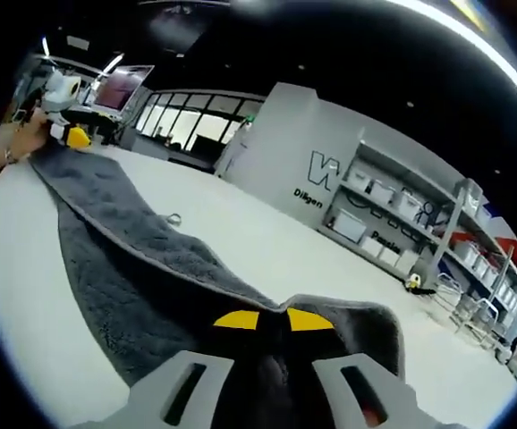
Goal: Open the folded towel by lifting each exposed corner and separating the folded layers until the towel lies flat within the target outline without major curled edges
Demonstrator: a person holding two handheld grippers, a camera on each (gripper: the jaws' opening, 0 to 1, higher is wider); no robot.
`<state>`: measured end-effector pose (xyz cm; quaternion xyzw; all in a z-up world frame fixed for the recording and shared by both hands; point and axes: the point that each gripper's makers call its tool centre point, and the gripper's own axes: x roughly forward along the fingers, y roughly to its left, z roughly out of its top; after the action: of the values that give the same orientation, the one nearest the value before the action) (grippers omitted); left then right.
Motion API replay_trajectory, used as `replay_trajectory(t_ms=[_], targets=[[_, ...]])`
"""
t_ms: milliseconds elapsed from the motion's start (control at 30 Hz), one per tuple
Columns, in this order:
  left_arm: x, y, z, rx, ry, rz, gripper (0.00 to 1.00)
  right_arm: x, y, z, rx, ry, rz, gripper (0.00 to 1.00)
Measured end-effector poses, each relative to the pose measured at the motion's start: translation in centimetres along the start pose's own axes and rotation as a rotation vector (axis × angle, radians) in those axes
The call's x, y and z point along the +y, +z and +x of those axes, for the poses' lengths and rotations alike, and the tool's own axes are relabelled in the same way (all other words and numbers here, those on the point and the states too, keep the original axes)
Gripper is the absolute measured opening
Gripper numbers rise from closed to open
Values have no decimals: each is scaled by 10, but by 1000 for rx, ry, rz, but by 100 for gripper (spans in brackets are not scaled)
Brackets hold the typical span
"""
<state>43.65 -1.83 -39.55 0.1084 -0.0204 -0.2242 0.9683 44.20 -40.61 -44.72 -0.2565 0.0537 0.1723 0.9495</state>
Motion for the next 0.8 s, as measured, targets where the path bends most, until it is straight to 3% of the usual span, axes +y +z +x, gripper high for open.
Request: replay_trajectory(t_ms=[167, 300, 500, 567, 600, 800], targets=[[1, 1, -1, -8, 4, -8, 93, 5, 2, -18, 11, -12, -57, 4], [0, 2, 0, -13, -2, -12, 92, 4, 0, -35, 10, -35, -45, 4], [1, 2, 0, -10, 0, -14, 92, 17, -1, -56, 20, -43, -110, 4], [1, 1, 0, -9, -1, -14, 92, 18, 2, -62, 8, -51, -99, 4], [0, 1, 0, -9, -1, -13, 92, 19, 8, -67, -28, -66, -74, 4], [-1, 0, 2, 0, -4, -2, 92, 28, 11, -87, -22, -70, -112, 4]])
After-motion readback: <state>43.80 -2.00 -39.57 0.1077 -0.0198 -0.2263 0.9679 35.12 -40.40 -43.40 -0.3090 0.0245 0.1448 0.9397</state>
